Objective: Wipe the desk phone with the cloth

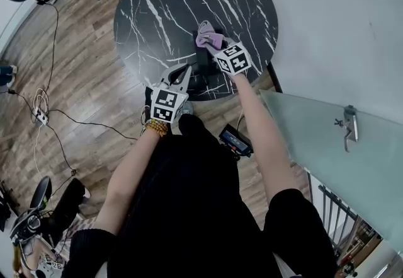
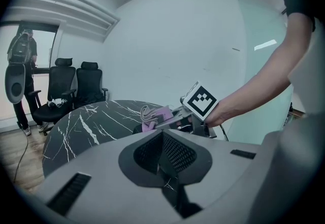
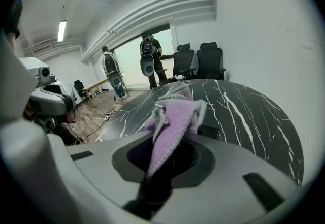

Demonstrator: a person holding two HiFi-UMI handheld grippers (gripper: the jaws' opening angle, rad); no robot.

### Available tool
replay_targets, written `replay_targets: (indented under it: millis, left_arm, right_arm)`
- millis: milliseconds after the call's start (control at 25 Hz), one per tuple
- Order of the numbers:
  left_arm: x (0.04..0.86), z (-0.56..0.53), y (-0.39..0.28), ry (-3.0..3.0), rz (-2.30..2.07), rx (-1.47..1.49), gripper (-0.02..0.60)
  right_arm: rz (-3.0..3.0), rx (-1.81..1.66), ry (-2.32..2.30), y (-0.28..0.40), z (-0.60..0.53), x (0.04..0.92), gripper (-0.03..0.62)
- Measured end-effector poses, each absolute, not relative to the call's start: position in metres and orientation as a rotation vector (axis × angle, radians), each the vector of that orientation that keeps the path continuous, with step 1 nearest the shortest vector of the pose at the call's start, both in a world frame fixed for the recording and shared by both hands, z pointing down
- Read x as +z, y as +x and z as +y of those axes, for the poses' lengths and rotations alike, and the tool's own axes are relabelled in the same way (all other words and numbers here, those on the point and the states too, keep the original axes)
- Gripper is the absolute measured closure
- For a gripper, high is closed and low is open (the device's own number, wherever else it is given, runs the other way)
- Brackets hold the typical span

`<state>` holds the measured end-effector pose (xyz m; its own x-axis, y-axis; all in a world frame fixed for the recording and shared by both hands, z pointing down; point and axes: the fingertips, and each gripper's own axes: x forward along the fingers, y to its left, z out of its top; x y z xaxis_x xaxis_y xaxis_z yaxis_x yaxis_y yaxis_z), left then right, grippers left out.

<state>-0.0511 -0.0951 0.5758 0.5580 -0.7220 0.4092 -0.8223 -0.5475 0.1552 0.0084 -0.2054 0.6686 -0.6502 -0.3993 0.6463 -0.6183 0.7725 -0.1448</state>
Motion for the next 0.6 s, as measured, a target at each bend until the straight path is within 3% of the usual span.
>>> replay_targets:
  millis: [600]
  left_arm:
    - [0.576, -0.095, -0.044, 2.486, -1.253, 0.447, 0.568]
  right_arm:
    - [-2.368, 0.468, 0.726, 0.017, -0.185, 0.679, 0.514]
